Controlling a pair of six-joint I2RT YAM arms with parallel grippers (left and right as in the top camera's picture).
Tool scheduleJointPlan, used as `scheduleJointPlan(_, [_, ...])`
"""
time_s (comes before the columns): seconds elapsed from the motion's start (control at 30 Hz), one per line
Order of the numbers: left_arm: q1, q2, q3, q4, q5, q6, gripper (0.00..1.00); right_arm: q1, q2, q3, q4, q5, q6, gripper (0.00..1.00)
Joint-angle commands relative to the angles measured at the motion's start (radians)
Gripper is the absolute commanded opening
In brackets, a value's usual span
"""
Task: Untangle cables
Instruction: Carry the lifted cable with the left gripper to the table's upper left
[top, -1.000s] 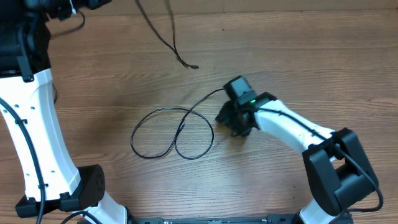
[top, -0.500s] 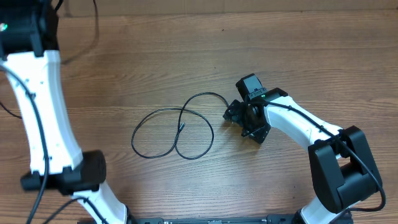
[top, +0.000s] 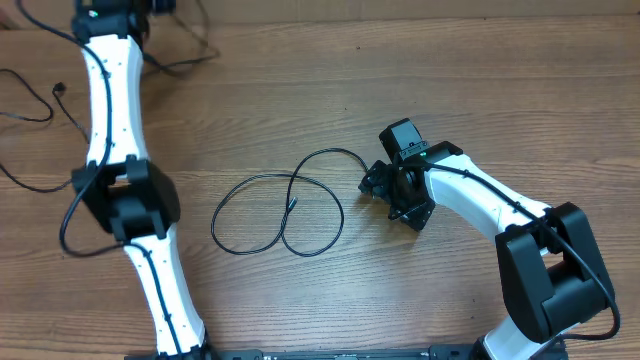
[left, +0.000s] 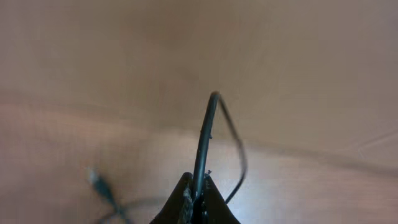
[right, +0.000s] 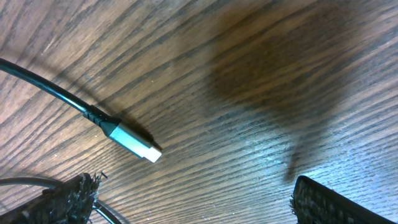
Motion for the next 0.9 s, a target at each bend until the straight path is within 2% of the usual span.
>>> scheduleJointPlan(0.0, [0.03,0.067,0.008,-0.065,-0.117,-0.122,0.04,0.0,-0.011,0.01,0.003,0.01,-0.002,1.0])
scheduleJointPlan(0.13, [0.074,0.105,0.008,-0.158,-0.185,-0.237,0.06,0.0,-0.011,0.01,0.003,0.01,-0.002,1.0])
scheduleJointPlan(0.2, [0.098,0.109,0.008,-0.189,-0.188,-0.258,0.22,0.0,-0.011,0.01,0.003,0.01,-0.002,1.0])
scheduleJointPlan(0.27, [0.12,0.106,0.009,-0.2,-0.177,-0.262,0.49,0.0,-0.011,0.01,0.003,0.01,-0.002,1.0])
scheduleJointPlan(0.3, [0.129,0.103,0.01,-0.212,-0.169,-0.262,0.84,0.0,-0.011,0.01,0.003,0.01,-0.002,1.0])
scheduleJointPlan(0.33, [0.138,0.097,0.01,-0.232,-0.158,-0.263,1.0,0.0,-0.011,0.01,0.003,0.01,-0.002,1.0])
scheduleJointPlan(0.4, [0.153,0.082,0.01,-0.282,-0.12,-0.293,1.0,0.0,-0.011,0.01,0.003,0.01,-0.002,1.0])
scheduleJointPlan(0.53, [0.165,0.039,0.01,-0.404,0.065,-0.309,1.0,0.0,-0.011,0.01,0.003,0.01,-0.002,1.0])
scheduleJointPlan(0.6, [0.165,0.005,0.01,-0.44,0.145,-0.274,1.0,0.0,-0.011,0.01,0.003,0.01,-0.002,1.0])
scheduleJointPlan(0.77, [0.163,-0.146,0.01,-0.457,0.365,-0.077,1.0,0.0,-0.011,0.01,0.003,0.01,-0.002,1.0])
scheduleJointPlan(0.8, [0.165,-0.203,0.01,-0.462,0.424,-0.051,1.0,0.0,-0.011,0.01,0.003,0.01,-0.002,1.0])
scheduleJointPlan(0.87, [0.167,-0.26,0.01,-0.499,0.441,-0.051,1.0,0.0,-0.011,0.01,0.003,0.01,-0.002,1.0])
